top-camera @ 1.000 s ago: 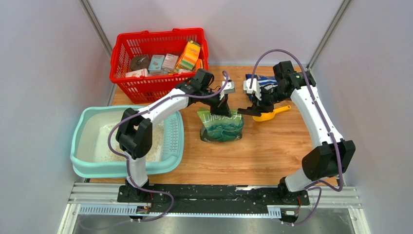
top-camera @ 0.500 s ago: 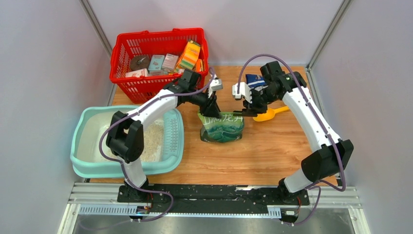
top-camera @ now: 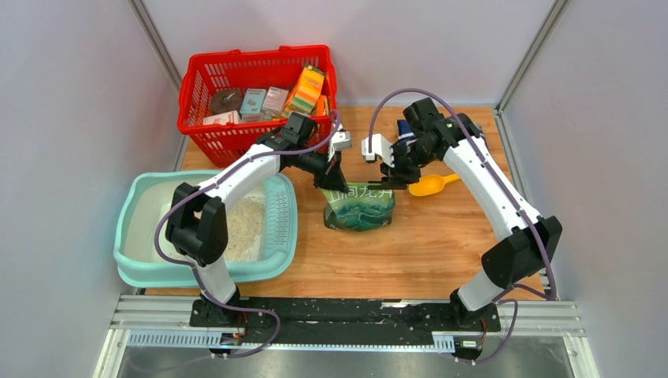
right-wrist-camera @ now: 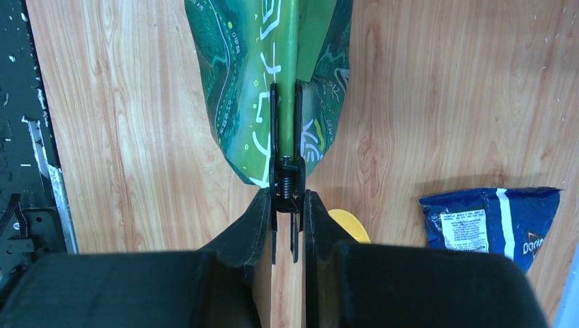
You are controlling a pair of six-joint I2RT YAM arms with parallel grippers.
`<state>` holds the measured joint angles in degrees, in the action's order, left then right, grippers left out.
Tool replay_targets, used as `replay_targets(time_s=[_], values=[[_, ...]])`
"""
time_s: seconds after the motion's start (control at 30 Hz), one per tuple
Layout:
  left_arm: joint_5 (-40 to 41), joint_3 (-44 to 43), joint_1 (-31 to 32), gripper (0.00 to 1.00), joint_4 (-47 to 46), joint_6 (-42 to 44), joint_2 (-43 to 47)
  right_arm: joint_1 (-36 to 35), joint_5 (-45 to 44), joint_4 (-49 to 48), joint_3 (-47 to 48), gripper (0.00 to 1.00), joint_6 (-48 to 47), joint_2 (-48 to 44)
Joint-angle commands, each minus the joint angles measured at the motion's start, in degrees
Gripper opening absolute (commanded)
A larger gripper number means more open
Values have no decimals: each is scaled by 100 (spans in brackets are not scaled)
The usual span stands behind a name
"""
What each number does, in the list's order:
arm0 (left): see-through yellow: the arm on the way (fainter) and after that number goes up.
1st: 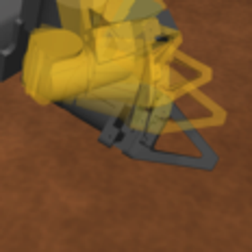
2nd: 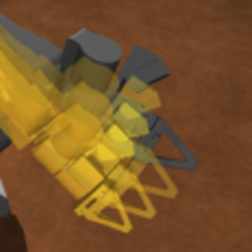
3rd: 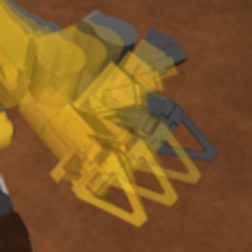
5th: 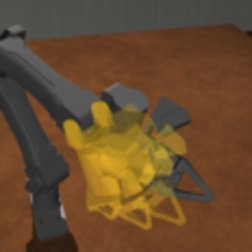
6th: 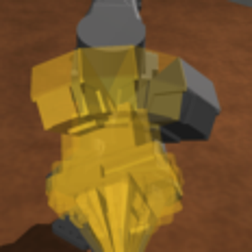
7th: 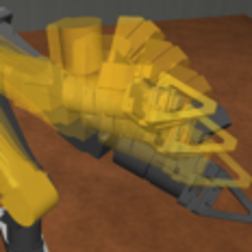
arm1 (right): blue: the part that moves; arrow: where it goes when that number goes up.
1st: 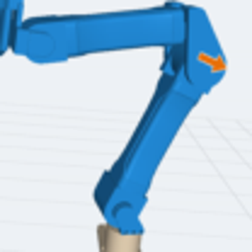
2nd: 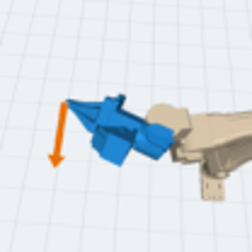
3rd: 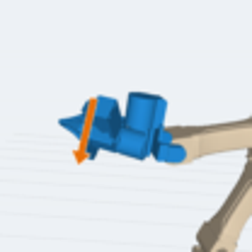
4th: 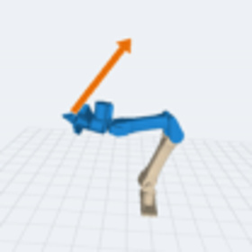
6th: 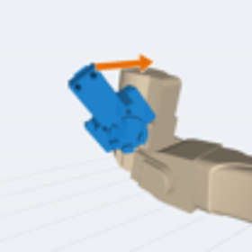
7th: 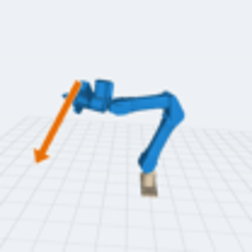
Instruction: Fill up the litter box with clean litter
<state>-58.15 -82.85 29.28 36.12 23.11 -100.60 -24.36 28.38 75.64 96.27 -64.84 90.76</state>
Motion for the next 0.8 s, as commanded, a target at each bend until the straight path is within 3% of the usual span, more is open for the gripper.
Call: replay_targets(time_s=[0.0,0.77], values=[[-241,41,17,2,-87,9,207,-122,185,1006,199,0,270,187],[-328,-12,17,0,-360,-220,172,-517,572,654,199,0,701,600]])
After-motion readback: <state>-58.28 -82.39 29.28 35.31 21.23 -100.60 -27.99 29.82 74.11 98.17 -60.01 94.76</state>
